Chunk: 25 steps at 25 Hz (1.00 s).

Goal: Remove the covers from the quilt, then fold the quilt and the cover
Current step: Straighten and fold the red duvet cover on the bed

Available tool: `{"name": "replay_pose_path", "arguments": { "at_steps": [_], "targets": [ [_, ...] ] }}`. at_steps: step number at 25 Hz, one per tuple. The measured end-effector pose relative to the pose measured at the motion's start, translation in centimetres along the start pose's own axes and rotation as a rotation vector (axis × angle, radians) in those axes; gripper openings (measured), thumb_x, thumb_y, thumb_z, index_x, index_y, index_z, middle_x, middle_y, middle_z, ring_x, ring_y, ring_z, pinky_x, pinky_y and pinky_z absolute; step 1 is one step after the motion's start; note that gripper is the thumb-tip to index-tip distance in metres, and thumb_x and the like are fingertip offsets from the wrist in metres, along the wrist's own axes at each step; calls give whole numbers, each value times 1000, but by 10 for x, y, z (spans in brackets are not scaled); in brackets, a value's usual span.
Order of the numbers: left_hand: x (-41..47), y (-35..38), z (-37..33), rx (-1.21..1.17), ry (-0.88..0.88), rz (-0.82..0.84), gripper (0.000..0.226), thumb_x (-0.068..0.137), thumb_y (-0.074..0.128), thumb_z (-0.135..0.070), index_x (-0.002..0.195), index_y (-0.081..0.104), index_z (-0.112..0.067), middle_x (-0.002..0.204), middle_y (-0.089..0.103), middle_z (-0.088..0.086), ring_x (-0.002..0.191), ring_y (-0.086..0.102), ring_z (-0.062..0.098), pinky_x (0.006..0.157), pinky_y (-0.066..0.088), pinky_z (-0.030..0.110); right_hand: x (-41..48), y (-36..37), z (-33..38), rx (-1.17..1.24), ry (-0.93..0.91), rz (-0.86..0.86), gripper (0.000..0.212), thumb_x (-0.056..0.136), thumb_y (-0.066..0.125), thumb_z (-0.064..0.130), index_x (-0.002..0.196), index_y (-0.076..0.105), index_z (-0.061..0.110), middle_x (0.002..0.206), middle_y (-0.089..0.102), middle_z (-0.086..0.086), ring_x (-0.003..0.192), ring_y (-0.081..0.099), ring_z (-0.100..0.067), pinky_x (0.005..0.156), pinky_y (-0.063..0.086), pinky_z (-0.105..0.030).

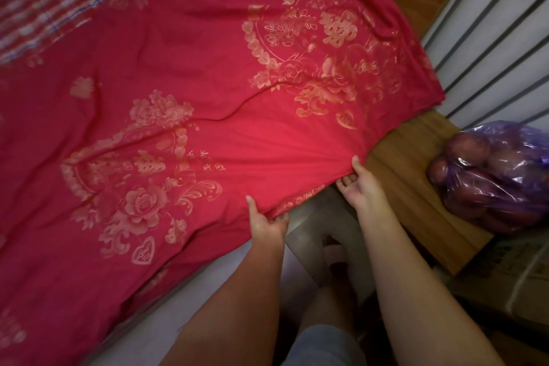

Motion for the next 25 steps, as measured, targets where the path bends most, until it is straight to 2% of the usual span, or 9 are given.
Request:
{"name": "replay_pose_path", "arguments": {
  "at_steps": [2,4,6,8,11,15,17,22,25],
  "targets": [
    [-2,-14,-6,-57,27,3,48,85,63,-43,124,55,-16,108,64,5,101,60,21,106,39,34,3,0,-10,37,-6,-24,3,95,53,20,92,54,19,95,59,-1,85,57,-13,101,42,-36],
    [-9,-21,-5,-50,31,34,41,85,64,-38,117,56,-13,100,63,6,90,59,18,101,43,31,7,0,-12,39,-22,-35,3,95,53,22,94,54,19,100,59,-1,86,57,-13,99,44,-38],
    [-14,-29,1,103,23,27,32,85,67,-28,109,56,-10,106,61,8,94,59,18,87,49,29,12,3,-6,16,-46,-35,5,95,53,23,99,54,19,103,59,-1,85,58,-13,87,49,-38],
    [-16,-34,8,246,55,-20,29,85,68,-11,111,56,-6,103,62,7,90,60,16,74,55,25,13,7,-3,6,-70,-21,18,95,53,27,112,53,21,100,60,1,84,59,-14,69,51,-39],
    [-16,-29,8,252,75,-71,28,85,61,5,111,54,-4,89,62,8,76,60,16,62,55,23,6,9,-16,-69,-46,61,34,91,56,40,122,50,27,99,63,3,87,61,-14,65,51,-38],
    [-19,-25,6,259,36,-71,15,86,60,7,95,56,-4,87,61,9,74,59,17,55,54,22,-10,1,-43,-411,71,151,31,82,66,40,110,57,28,100,65,3,89,60,-14,74,50,-35],
    [-19,-30,5,265,23,-53,13,85,61,6,91,56,-4,87,62,8,75,60,17,53,55,21,-16,2,-59,-441,141,175,29,82,68,32,108,57,27,95,67,1,84,64,-14,72,55,-34],
    [-14,-35,5,264,34,5,20,87,61,1,107,58,-1,92,63,9,78,60,15,51,55,18,-41,11,-98,-438,216,314,26,81,67,15,106,59,15,82,72,-3,69,69,-14,64,58,-26],
    [-14,-40,2,230,-8,51,24,89,60,-5,112,58,-3,88,67,9,81,61,16,61,56,21,-53,14,-113,-437,87,353,23,77,68,9,99,61,8,84,72,-4,76,68,-15,66,57,-22]
  ]
}}
Point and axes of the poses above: each hand's wrist, its own x-axis towards the middle knuckle, its own y-axis out of the palm, z = x × y, the point moved 2 cm from there along x, towards the middle knuckle
